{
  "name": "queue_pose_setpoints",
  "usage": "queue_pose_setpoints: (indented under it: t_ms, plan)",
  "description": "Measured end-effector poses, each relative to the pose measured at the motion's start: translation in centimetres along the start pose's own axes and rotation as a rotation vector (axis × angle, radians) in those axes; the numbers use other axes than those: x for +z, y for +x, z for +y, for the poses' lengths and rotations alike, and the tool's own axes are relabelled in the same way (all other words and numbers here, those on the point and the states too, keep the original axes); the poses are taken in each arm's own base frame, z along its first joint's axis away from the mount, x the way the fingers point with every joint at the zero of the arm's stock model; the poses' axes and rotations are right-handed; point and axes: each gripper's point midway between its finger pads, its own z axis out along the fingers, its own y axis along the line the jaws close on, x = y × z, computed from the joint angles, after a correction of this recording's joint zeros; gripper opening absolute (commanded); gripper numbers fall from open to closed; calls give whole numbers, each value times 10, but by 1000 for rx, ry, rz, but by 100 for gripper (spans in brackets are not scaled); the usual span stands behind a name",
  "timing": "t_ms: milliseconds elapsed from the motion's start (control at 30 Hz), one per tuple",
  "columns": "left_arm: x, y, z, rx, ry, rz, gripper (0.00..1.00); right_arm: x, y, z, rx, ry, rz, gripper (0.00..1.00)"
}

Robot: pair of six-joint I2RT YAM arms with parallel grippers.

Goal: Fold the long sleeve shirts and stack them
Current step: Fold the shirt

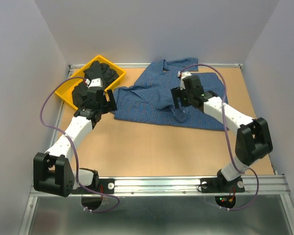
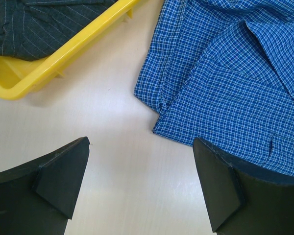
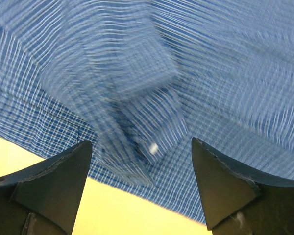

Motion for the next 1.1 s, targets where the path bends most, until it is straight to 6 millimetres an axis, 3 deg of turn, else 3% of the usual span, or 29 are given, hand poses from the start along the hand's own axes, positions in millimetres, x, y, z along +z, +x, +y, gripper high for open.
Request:
queue_pose_setpoints:
  t_ms: [33,200,367,533,1000,1100]
  plan:
    - [0,0,0,0,0,0,98,-6,3,-14,84,9,-8,86]
    - [0,0,0,0,3,1,98,-28,12,-44,438,1,-88,84]
    - [0,0,-1,0,4,1,98,-23,33,-58,677,11,-122,78]
    - [0,0,-1,0,3,2,98,-7,67,-53,881,-17,-91,68]
    - [0,0,-1,0,4,2,98,36,77,-29,1129,-159,-103,66]
    - [0,0,-1,0,4,2,98,38,80,-27,1146,-166,-105,66]
